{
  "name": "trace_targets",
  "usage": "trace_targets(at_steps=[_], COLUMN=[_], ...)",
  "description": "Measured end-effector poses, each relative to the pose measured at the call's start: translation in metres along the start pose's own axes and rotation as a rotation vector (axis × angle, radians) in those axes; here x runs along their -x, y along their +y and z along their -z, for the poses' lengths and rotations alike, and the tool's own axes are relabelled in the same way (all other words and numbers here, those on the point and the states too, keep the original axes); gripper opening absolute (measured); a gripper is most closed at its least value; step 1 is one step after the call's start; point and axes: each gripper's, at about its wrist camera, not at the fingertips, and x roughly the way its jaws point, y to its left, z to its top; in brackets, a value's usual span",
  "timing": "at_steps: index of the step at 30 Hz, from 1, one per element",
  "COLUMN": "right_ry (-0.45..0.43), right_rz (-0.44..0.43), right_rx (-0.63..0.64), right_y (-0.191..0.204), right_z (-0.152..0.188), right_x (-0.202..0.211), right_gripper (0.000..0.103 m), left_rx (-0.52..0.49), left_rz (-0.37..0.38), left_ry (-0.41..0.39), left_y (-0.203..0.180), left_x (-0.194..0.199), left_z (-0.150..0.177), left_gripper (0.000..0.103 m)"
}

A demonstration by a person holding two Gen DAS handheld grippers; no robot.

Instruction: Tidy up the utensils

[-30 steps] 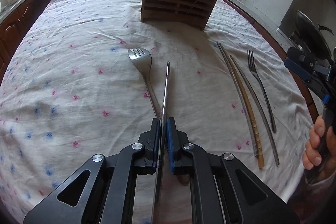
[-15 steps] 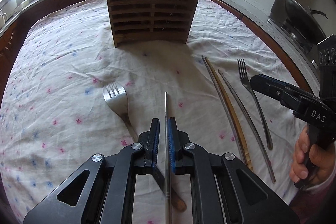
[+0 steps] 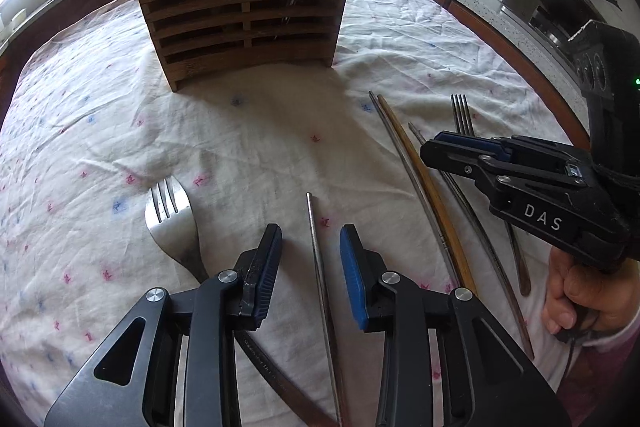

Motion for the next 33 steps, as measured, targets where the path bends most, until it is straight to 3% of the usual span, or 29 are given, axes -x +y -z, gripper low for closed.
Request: trace_targets(at_steps=[4, 11, 14, 20, 33], right_ry=[0.023, 0.03, 0.024, 0.035, -0.116], right_rz=[0.015, 0.05, 0.058, -0.022, -0.132], right_rx=[0.04, 0.12, 0.117, 0.027, 0.008], right_y=[0.004, 0.011, 0.011, 0.0, 0.013], right_z=[-0.01, -0.011, -0.012, -0.017, -0.027], right_x=[-0.008, -0.013, -0.013, -0.009, 0.066], right_gripper=[0.017, 0.017, 0.009, 0.004, 0.004], left_rx=[-0.016, -0.02, -0.014, 0.059, 0.149], left_rz=[0.002, -0.04, -0.046, -0.006, 0.048], left_ry=[0.026, 0.008, 0.0, -0.008, -0.209], left_y=[-0.001, 0.002, 0.002, 0.01, 0.02], left_x=[-0.004, -0.005, -0.004, 0.002, 0.093], left_z=[-0.008, -0.007, -0.007, -0.005, 0.005], left_gripper=[0.027, 0.006, 0.005, 0.003, 0.003])
